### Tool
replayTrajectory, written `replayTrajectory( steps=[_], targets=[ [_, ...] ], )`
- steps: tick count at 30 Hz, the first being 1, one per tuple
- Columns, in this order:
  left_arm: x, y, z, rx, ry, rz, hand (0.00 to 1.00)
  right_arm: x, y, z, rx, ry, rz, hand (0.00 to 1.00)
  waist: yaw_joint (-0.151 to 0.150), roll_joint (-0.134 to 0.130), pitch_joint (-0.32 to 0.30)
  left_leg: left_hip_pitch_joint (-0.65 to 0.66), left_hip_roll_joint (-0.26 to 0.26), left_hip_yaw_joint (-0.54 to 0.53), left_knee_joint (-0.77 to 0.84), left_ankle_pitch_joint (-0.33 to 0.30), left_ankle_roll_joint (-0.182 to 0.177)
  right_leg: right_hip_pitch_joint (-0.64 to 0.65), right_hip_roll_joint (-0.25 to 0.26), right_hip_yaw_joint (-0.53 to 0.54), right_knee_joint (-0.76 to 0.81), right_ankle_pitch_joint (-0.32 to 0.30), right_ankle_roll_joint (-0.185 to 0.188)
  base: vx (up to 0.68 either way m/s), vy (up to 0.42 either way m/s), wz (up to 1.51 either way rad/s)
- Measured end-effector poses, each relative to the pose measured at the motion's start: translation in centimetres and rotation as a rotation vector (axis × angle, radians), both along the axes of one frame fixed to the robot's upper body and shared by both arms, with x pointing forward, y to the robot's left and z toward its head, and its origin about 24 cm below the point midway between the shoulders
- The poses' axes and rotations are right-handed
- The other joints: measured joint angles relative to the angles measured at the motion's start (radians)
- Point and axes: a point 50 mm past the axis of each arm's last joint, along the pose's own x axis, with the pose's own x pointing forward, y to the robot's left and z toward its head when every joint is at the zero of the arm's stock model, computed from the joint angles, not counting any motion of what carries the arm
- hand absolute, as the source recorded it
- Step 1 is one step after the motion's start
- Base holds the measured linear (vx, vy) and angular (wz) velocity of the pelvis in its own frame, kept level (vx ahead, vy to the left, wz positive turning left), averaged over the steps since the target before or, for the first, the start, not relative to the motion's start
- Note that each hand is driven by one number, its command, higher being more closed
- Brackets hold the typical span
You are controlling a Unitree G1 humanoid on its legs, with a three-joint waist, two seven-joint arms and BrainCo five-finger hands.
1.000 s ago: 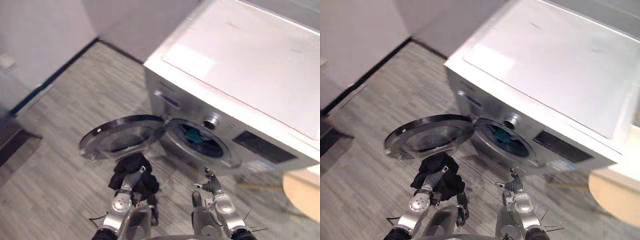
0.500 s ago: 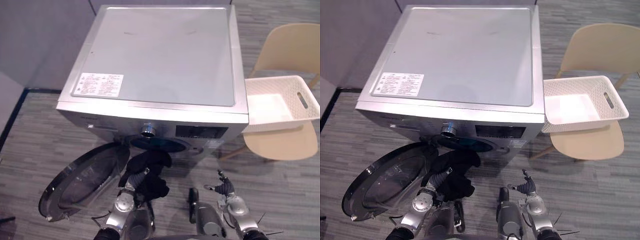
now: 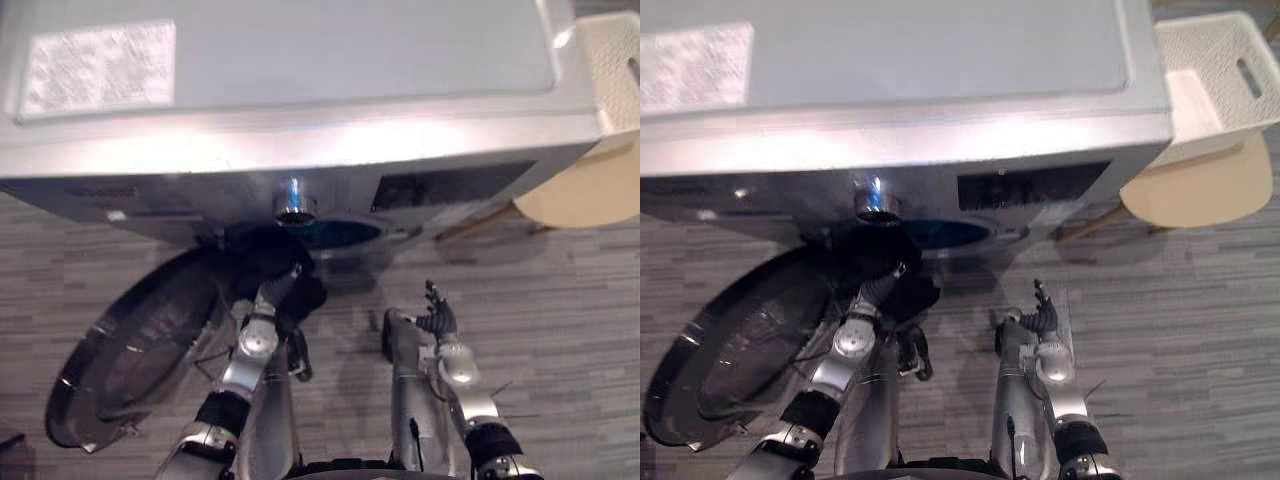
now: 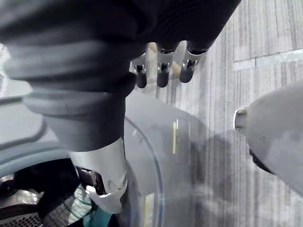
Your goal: Pick up the laundry basket with both hands and put the clothes into the washing machine.
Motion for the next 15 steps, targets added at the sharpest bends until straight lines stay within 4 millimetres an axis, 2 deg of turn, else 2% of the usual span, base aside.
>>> replayTrajectory(
  steps=[3, 4, 5, 7, 11, 13, 15],
  targets=[
    [1.7, -0.5, 4.0, 0.003, -0.147, 0.002, 1.00, 2.0, 0.8, 3.6, 0.038, -0.152, 0.009, 0.00, -0.001, 0.000, 0.035, -0.158, 0.037, -0.011, 0.135, -0.030, 0.003, -0.163, 0.005, 0.000, 0.129, -0.023, -0.004, -0.13, -0.053, -0.13],
    [2.3, -0.8, 6.2, 0.022, -0.227, -0.009, 1.00, 2.5, 1.1, 5.1, 0.046, -0.213, 0.019, 0.00, 0.000, -0.001, 0.053, -0.221, 0.053, -0.023, 0.193, -0.042, 0.003, -0.226, 0.012, 0.000, 0.184, -0.031, -0.008, -0.11, -0.063, -0.11],
    [2.6, -0.9, 7.3, 0.038, -0.271, -0.012, 1.00, 2.6, 1.3, 5.7, 0.051, -0.240, 0.024, 0.00, 0.000, -0.002, 0.056, -0.257, 0.057, -0.032, 0.223, -0.047, 0.004, -0.261, 0.016, 0.001, 0.214, -0.035, -0.005, -0.10, -0.075, -0.06],
    [3.4, -1.2, 11.2, 0.081, -0.407, -0.015, 1.00, 2.7, 1.6, 7.4, 0.073, -0.324, 0.032, 0.00, -0.001, -0.003, 0.059, -0.378, 0.071, -0.060, 0.328, -0.069, 0.002, -0.381, 0.020, 0.001, 0.325, -0.065, -0.014, -0.08, -0.108, 0.03],
    [4.1, -0.3, 16.5, 0.110, -0.581, 0.046, 1.00, 2.7, 2.1, 9.2, 0.113, -0.411, 0.041, 0.00, -0.005, -0.006, 0.077, -0.501, 0.087, -0.093, 0.452, -0.097, -0.001, -0.507, 0.031, 0.015, 0.460, -0.105, -0.016, -0.06, -0.119, 0.00],
    [4.4, 0.6, 20.9, 0.138, -0.720, 0.091, 1.00, 2.4, 2.3, 10.6, 0.135, -0.481, 0.051, 0.00, -0.012, -0.009, 0.078, -0.566, 0.088, -0.111, 0.495, -0.098, -0.003, -0.572, 0.031, 0.015, 0.511, -0.114, -0.024, -0.05, -0.094, 0.07],
    [4.3, 0.9, 24.6, 0.164, -0.830, 0.116, 1.00, 2.2, 2.4, 11.4, 0.141, -0.525, 0.068, 0.00, -0.020, -0.012, 0.079, -0.606, 0.086, -0.127, 0.519, -0.098, -0.004, -0.604, 0.030, 0.009, 0.540, -0.122, -0.026, -0.05, -0.075, 0.11]
  ],
)
